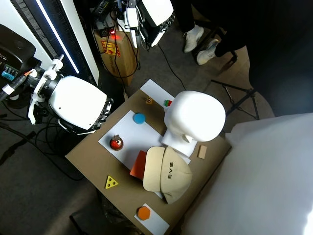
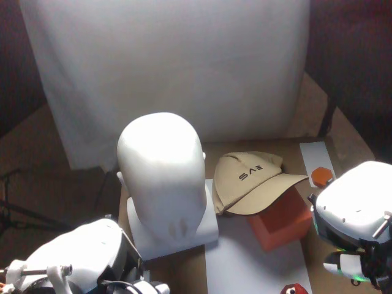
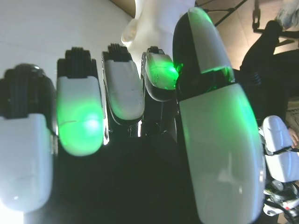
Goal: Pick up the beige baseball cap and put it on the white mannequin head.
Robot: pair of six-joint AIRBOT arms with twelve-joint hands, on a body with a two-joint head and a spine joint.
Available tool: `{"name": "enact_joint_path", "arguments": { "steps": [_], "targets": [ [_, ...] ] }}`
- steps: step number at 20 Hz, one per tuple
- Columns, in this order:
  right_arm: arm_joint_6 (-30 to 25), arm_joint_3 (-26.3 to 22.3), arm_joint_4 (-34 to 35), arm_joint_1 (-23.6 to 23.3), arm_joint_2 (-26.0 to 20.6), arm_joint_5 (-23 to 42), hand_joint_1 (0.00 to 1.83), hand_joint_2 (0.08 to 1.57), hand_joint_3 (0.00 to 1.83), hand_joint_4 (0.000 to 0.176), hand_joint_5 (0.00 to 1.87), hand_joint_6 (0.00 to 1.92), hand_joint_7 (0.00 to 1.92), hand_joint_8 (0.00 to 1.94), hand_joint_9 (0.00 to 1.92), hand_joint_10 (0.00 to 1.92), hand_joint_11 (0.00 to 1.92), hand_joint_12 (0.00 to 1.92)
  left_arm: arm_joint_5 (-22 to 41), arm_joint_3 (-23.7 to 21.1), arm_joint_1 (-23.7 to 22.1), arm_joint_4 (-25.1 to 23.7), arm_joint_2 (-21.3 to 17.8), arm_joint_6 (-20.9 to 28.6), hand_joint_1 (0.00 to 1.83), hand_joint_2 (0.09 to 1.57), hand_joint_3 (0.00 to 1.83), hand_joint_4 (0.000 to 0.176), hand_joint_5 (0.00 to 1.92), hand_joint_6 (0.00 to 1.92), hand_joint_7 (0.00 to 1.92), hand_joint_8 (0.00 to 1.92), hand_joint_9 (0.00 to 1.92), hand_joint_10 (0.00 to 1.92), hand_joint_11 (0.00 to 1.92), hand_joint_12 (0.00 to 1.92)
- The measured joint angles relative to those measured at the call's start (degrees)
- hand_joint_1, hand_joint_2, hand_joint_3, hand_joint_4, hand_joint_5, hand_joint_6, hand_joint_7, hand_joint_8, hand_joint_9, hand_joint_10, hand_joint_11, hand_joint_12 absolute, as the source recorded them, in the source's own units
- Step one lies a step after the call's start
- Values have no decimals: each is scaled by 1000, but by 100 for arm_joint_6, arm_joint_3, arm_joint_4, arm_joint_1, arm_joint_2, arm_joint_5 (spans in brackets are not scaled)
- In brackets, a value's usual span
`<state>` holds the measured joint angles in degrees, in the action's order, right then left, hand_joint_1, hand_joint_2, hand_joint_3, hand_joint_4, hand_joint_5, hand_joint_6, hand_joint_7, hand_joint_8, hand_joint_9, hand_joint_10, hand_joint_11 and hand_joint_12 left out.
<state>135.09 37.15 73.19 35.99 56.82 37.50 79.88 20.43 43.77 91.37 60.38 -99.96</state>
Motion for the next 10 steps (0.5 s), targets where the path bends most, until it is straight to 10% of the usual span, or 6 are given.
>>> {"name": "enact_joint_path", "arguments": {
  "steps": [7,10],
  "targets": [
    [-39,4,-398,109,140,26,0,1013,33,29,98,5,95,2,74,5,0,411,-46,31,238,-466,0,109,0,1111,21,58,127,5,89,4,66,6,0,276],
    [-898,326,-1460,201,238,-153,0,1015,19,7,80,2,85,2,60,2,0,389,-13,46,535,-920,0,129,0,1106,5,27,88,1,16,1,13,2,0,158]
  ]
}}
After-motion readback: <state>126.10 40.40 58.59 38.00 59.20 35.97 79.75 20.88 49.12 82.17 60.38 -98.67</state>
